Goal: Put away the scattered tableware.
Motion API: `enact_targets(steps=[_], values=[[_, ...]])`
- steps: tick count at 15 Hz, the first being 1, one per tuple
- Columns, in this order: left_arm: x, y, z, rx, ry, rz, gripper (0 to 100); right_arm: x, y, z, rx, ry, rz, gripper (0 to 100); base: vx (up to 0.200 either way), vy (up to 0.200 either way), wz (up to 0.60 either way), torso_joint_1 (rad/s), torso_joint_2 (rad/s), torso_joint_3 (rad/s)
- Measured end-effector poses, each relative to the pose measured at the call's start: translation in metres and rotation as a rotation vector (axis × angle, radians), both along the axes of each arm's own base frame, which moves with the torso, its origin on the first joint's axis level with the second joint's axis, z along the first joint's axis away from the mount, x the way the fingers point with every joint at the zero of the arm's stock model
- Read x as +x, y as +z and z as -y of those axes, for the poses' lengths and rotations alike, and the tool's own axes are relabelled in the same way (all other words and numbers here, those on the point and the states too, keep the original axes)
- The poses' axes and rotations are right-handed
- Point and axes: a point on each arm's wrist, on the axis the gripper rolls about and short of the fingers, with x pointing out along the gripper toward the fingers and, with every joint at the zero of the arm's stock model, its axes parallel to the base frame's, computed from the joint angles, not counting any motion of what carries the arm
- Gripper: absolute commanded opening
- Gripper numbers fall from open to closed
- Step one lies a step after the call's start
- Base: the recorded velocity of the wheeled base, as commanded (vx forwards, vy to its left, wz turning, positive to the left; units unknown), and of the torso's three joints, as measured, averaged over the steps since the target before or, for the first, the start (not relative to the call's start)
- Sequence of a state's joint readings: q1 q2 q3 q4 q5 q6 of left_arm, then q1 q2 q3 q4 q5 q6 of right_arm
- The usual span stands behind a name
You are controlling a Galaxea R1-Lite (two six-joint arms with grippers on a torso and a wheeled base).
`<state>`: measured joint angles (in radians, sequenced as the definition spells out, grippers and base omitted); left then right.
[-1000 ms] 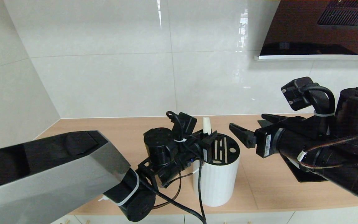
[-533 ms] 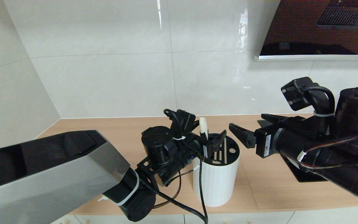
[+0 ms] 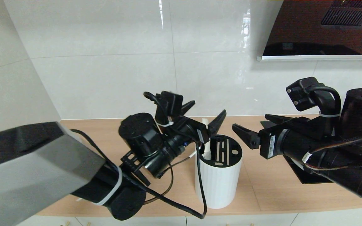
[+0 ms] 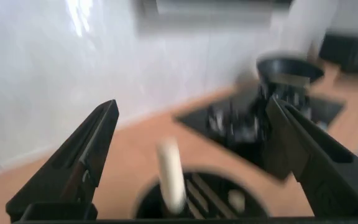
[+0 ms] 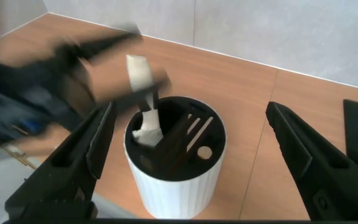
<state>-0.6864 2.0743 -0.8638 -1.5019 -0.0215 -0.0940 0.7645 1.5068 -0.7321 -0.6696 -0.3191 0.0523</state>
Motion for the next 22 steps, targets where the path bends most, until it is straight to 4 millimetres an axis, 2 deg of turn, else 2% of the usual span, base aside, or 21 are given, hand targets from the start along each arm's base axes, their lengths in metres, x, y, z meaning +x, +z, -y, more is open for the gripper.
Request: enact_targets(steps=[4,6,8,12,16,19,22], values=[[-0.038,0.076,-0.056,-0.083,0.061,0.109,100,-0.005,0.000,0.016,-0.010,-0.032,0.010,100,0.000,0.000,0.00,0.000,0.00,0.000],[-0.067,0.102,-0.087,-0.072,0.091,0.101,100,-0.016,-0.006,0.035,-0.024,-0.061,0.004,100,0.000,0.000,0.00,0.000,0.00,0.000],[-0.104,0.114,-0.117,-0.030,0.111,0.045,100,-0.037,-0.012,0.059,-0.041,-0.100,0.014,100,0.000,0.000,0.00,0.000,0.00,0.000],[-0.169,0.106,-0.165,0.031,0.148,-0.049,100,-0.083,-0.022,0.119,-0.033,-0.262,0.089,100,0.000,0.000,0.00,0.000,0.00,0.000],[-0.238,0.088,-0.212,0.054,0.235,-0.117,100,-0.147,-0.030,0.166,0.019,-0.439,0.199,100,0.000,0.000,0.00,0.000,0.00,0.000],[-0.292,0.060,-0.238,0.043,0.340,-0.175,100,-0.196,-0.053,0.184,-0.002,-0.539,0.185,100,0.000,0.000,0.00,0.000,0.00,0.000],[-0.327,0.040,-0.244,-0.008,0.483,-0.127,100,-0.223,-0.061,0.187,0.039,-0.700,0.246,100,0.000,0.000,0.00,0.000,0.00,0.000]])
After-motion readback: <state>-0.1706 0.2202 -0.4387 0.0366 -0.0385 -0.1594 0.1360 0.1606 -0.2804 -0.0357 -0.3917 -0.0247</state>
